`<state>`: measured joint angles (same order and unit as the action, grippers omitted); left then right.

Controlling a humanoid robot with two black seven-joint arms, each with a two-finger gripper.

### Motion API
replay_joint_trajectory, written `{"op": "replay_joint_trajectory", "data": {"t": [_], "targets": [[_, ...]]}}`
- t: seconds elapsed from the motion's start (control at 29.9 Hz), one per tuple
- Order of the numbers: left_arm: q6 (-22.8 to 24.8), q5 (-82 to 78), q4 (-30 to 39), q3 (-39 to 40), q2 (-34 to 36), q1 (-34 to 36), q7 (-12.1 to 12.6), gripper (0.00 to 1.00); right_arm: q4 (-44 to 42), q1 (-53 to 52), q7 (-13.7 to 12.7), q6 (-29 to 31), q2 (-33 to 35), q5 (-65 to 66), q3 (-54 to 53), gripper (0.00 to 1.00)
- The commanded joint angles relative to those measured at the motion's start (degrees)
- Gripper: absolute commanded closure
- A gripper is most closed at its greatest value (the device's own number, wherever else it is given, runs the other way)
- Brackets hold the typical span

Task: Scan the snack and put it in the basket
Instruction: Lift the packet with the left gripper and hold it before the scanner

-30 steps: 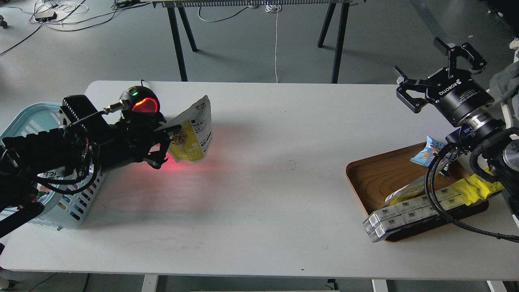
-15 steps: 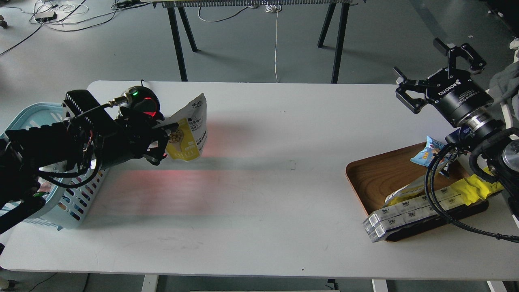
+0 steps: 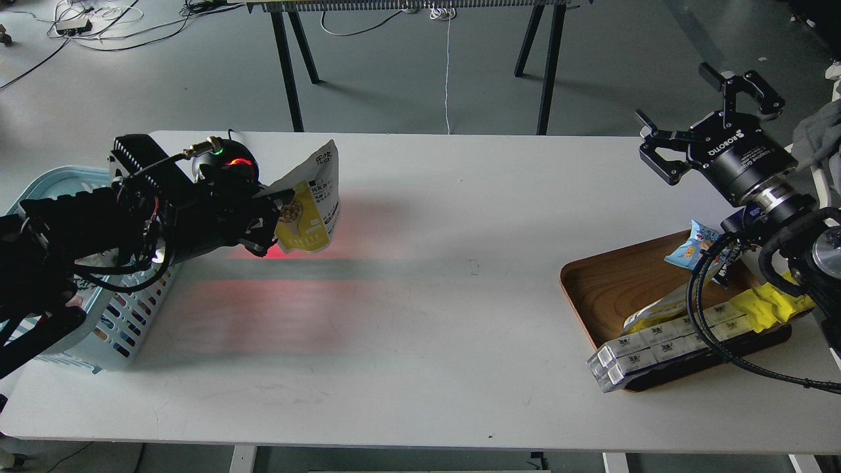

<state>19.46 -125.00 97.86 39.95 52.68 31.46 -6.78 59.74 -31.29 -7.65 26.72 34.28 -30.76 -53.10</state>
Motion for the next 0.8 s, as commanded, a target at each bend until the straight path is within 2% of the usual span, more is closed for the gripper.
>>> {"op": "replay_joint_trajectory", "data": {"t": [0.0, 0.27, 0.53, 0.77], "targets": [[-0.38, 0.00, 0.05, 0.13, -0.56, 0.01, 0.02, 1.00, 0.03, -0.09, 0.00, 0.00, 0.00, 0.00, 0.02, 0.04], [-4.07, 0.00, 0.22, 0.39, -1.97, 0.09, 0.63, 1.00, 0.03, 0.00, 0.00, 0.00, 0.00, 0.00, 0.11, 0.04], [-11.80, 0.00, 0.22, 0.83, -1.88, -1.49, 0.28, 1.00, 0.03, -0.09, 0.00, 0.00, 0.09, 0.00, 0.11, 0.04], [-18.13, 0.00, 0.05, 0.92, -1.26, -6.40, 0.46, 1.00, 0.20, -0.09, 0.00, -0.09, 0.53, 0.00, 0.11, 0.04]]}}
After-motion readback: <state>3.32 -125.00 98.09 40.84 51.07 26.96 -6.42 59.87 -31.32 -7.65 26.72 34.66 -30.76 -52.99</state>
